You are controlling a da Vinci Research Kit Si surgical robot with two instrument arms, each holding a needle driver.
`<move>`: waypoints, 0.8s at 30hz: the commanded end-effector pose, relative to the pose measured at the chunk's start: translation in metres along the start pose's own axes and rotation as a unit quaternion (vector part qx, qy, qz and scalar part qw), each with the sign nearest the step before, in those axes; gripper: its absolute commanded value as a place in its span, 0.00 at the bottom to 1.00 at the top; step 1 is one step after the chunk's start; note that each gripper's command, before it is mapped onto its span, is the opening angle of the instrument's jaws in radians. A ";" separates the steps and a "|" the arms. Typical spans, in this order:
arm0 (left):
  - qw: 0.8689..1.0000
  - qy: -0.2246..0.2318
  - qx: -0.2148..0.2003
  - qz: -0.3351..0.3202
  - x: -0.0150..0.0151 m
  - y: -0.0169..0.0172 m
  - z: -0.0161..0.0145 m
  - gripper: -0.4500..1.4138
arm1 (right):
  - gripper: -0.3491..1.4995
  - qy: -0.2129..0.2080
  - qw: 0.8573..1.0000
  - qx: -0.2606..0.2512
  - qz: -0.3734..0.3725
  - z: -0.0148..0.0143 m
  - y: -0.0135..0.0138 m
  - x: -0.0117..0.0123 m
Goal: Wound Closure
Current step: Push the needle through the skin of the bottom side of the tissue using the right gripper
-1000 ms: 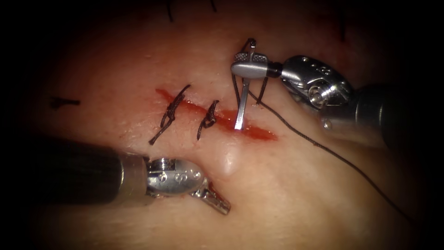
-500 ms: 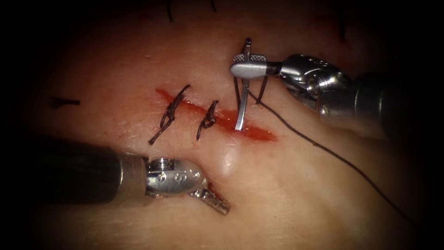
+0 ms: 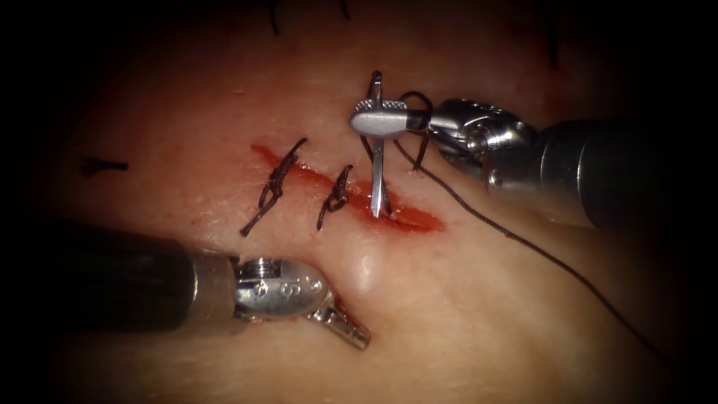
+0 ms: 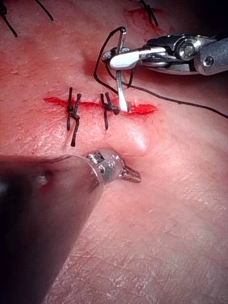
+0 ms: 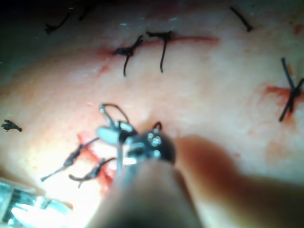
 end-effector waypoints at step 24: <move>1.000 0.000 0.000 -0.002 -0.0004 -0.0002 0.0017 0.12 | 0.00 0.018 0.965 0.025 0.261 0.0014 0.0007 -0.0021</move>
